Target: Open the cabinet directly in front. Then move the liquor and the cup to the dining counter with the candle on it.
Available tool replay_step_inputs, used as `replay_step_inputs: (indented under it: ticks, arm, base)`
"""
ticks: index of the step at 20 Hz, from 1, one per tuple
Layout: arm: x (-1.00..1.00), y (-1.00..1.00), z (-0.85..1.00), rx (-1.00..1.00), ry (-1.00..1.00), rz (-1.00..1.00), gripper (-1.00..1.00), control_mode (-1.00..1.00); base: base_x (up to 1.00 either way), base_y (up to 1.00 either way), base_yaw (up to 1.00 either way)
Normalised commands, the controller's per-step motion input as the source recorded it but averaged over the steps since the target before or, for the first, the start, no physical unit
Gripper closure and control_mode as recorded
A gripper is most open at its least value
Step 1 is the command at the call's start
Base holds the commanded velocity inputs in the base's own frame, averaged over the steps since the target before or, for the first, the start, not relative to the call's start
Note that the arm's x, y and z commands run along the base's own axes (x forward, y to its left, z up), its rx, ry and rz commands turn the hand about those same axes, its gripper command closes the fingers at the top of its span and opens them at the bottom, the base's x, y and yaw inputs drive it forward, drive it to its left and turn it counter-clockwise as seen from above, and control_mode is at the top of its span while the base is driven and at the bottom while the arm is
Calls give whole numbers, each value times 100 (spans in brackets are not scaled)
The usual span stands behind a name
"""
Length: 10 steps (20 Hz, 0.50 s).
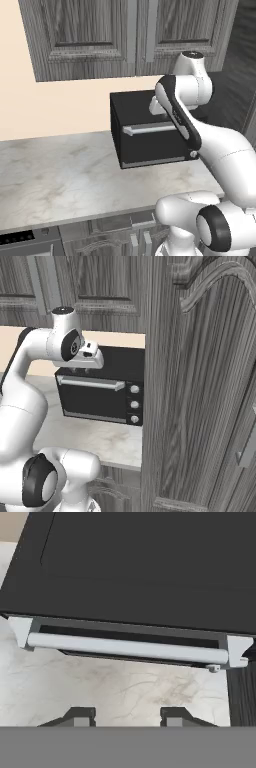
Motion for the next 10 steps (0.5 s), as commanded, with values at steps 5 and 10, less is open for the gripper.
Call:
replay_step_inputs:
  ticks: [5, 10]
  arm:
    - [-7, 3, 1, 1, -9, 0, -100, -100]
    - [-12, 13, 15, 3, -24, 0, -100, -100]
  base:
    - [0, 0, 0]
    - [0, 0, 0]
